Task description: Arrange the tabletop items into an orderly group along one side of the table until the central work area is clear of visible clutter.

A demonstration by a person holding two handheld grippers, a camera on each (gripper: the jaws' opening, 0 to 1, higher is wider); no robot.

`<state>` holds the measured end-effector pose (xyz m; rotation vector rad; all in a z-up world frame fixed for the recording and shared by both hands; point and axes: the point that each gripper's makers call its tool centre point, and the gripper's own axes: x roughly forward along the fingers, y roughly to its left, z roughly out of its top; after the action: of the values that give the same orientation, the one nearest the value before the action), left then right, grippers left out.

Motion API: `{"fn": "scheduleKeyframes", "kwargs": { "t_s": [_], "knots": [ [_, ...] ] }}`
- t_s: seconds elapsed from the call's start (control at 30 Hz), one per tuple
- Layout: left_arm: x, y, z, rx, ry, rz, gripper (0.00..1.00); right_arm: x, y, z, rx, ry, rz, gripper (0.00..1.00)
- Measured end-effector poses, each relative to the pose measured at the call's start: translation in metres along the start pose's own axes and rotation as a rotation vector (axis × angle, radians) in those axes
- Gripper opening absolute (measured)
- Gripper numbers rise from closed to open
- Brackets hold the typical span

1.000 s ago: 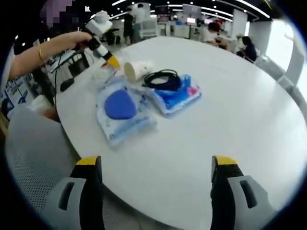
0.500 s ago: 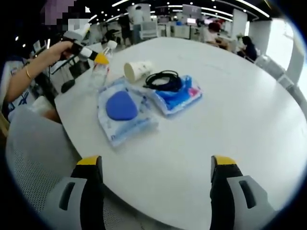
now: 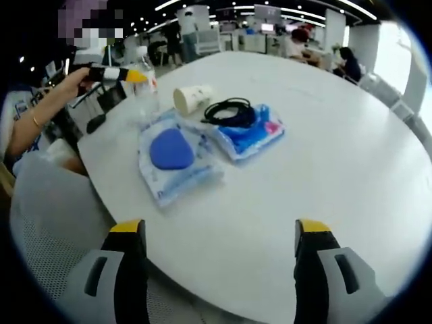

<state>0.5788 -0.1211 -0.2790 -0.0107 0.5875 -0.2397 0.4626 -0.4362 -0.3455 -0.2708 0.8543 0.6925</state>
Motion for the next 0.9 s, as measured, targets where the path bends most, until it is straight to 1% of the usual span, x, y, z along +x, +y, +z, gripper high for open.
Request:
{"fn": "scheduleKeyframes", "kwargs": {
  "t_s": [0.03, 0.1, 0.13, 0.2, 0.33, 0.43, 0.53, 0.6, 0.63, 0.67, 0.9],
  "knots": [
    [0.001, 0.002, 0.004, 0.018, -0.023, 0.010, 0.35, 0.000, 0.000, 0.000, 0.001, -0.001, 0.000, 0.90],
    [0.001, 0.004, 0.006, 0.031, -0.030, 0.016, 0.35, 0.000, -0.001, 0.000, 0.005, -0.001, -0.001, 0.90],
    [0.001, 0.005, 0.010, 0.034, -0.052, 0.025, 0.35, 0.000, -0.001, 0.000, 0.006, -0.001, -0.001, 0.90],
    [0.000, 0.007, 0.016, 0.043, -0.076, 0.029, 0.35, 0.000, -0.001, 0.000, 0.009, -0.001, 0.001, 0.89],
    [0.001, 0.018, 0.029, 0.027, -0.125, 0.073, 0.35, 0.000, 0.000, 0.000, 0.016, -0.003, 0.004, 0.89],
    [0.002, 0.025, 0.035, 0.007, -0.145, 0.100, 0.35, 0.000, 0.001, 0.003, 0.023, -0.019, 0.007, 0.90],
    [0.004, 0.032, 0.039, -0.030, -0.162, 0.126, 0.35, 0.000, 0.002, 0.006, 0.032, -0.033, 0.015, 0.91],
    [0.007, 0.035, 0.039, -0.035, -0.158, 0.127, 0.35, 0.000, 0.001, 0.006, 0.034, -0.036, 0.012, 0.91],
    [0.010, 0.039, 0.039, -0.060, -0.154, 0.140, 0.35, 0.000, 0.001, 0.006, 0.035, -0.035, 0.013, 0.91],
    [0.011, 0.040, 0.039, -0.066, -0.155, 0.145, 0.35, 0.000, 0.001, 0.005, 0.036, -0.033, 0.013, 0.91],
    [0.023, 0.054, 0.039, -0.089, -0.152, 0.209, 0.35, 0.001, 0.000, 0.002, 0.039, -0.019, 0.010, 0.90]
  ]
}}
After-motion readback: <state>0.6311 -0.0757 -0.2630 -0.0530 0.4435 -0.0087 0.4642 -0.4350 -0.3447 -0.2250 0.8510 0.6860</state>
